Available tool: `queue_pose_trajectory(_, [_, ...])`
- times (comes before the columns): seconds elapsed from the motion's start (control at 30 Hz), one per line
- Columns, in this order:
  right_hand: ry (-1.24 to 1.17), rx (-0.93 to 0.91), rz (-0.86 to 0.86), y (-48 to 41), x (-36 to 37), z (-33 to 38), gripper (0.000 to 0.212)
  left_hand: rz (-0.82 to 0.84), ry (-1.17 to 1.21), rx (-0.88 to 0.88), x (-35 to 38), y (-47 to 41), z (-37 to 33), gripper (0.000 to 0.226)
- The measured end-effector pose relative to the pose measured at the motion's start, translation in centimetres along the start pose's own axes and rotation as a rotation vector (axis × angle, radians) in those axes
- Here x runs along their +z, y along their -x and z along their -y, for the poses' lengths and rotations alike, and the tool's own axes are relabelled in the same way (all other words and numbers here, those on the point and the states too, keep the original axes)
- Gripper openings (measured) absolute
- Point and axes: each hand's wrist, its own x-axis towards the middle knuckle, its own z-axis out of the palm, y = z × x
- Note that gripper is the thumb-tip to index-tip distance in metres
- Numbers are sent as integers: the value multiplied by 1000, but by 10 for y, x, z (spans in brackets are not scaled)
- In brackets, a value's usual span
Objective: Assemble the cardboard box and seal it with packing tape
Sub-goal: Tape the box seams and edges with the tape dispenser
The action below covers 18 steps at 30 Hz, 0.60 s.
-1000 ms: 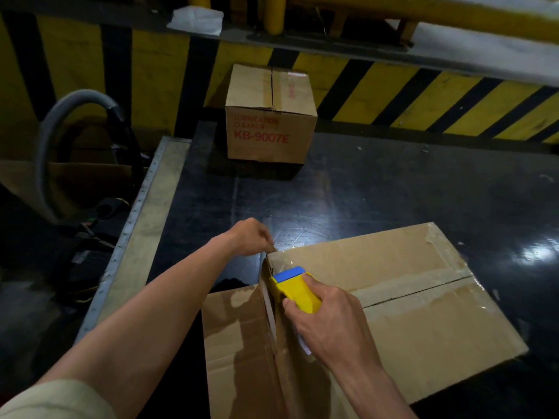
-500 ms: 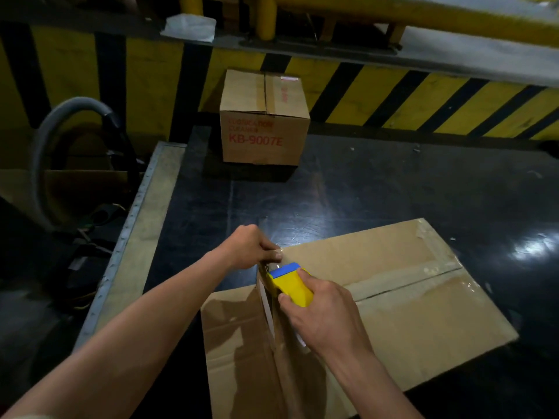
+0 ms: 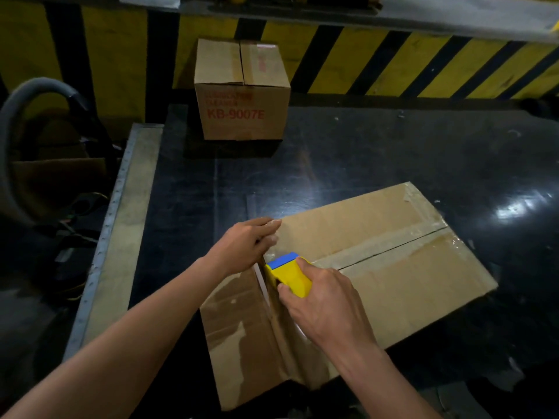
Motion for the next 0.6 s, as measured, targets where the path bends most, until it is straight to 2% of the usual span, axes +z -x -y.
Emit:
queue_pose_trajectory(0.33, [-27,-64,62,12,-12,-10,65,85,-137,-93,-2,0,-3,47])
queue_pose_trajectory(0.6, [-7,-4,33,29,-7,-18,61,111,-244,-35,-7,-1,-14,51])
